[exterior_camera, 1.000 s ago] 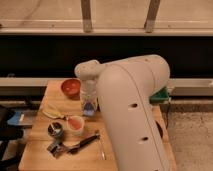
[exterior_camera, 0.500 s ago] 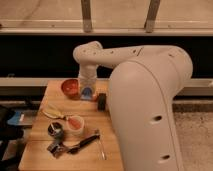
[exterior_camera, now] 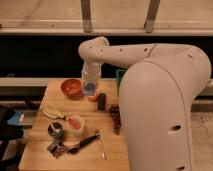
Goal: Place sponge in table surface
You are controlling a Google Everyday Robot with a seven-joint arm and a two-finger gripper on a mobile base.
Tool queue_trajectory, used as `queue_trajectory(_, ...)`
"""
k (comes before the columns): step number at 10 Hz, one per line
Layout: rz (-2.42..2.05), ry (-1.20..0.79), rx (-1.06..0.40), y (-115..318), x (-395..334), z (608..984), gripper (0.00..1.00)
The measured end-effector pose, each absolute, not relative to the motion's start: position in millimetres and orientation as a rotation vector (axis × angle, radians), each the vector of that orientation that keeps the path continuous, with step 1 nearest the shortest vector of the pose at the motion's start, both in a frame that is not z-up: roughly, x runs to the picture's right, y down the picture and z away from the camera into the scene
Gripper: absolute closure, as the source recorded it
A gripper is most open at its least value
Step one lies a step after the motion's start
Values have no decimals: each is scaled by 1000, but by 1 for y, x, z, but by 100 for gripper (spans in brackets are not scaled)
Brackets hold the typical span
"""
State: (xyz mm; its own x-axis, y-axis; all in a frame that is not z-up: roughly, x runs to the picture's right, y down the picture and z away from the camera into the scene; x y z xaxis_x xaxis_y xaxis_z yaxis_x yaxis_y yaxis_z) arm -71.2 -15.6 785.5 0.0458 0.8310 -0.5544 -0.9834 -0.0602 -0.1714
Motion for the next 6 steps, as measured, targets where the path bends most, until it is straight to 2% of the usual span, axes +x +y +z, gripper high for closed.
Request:
queue_trajectory(2,1522,337,-628,-5,-72,793,100)
queue_trajectory(6,1465,452,-736,56,-87,831,100)
